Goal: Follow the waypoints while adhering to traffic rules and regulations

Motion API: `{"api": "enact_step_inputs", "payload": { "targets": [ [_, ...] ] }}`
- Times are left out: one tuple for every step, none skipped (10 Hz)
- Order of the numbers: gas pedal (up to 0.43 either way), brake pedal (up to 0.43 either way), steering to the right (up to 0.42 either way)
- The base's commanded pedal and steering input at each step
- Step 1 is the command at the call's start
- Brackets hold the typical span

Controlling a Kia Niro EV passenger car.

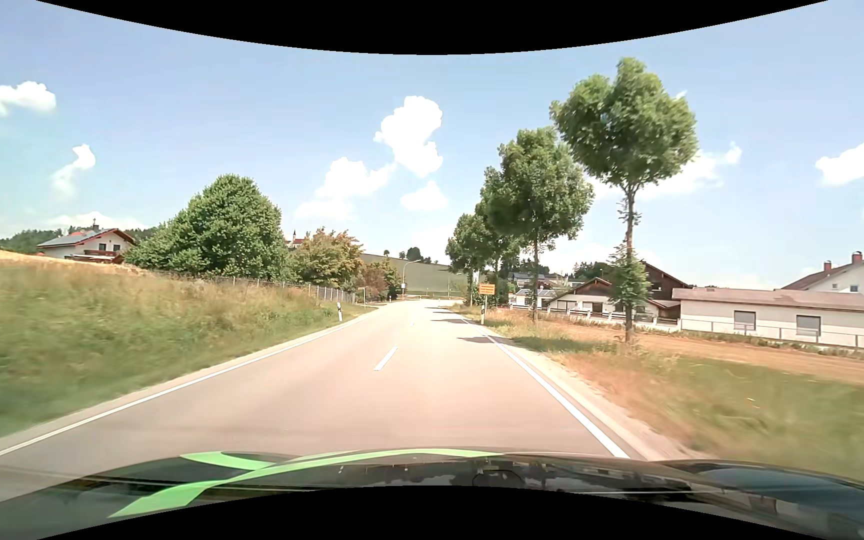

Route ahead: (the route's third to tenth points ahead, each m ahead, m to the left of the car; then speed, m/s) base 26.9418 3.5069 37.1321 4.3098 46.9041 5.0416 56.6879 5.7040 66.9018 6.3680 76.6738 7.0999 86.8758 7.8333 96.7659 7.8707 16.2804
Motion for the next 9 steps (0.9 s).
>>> {"api": "enact_step_inputs", "payload": {
  "targets": [
    [0.118,0.000,-0.023],
    [0.118,0.000,-0.023],
    [0.118,0.000,-0.022],
    [0.118,0.000,-0.019],
    [0.118,0.000,-0.016],
    [0.118,0.000,-0.015],
    [0.118,0.000,-0.014],
    [0.118,0.000,-0.014],
    [0.118,0.000,-0.014]
  ]
}}
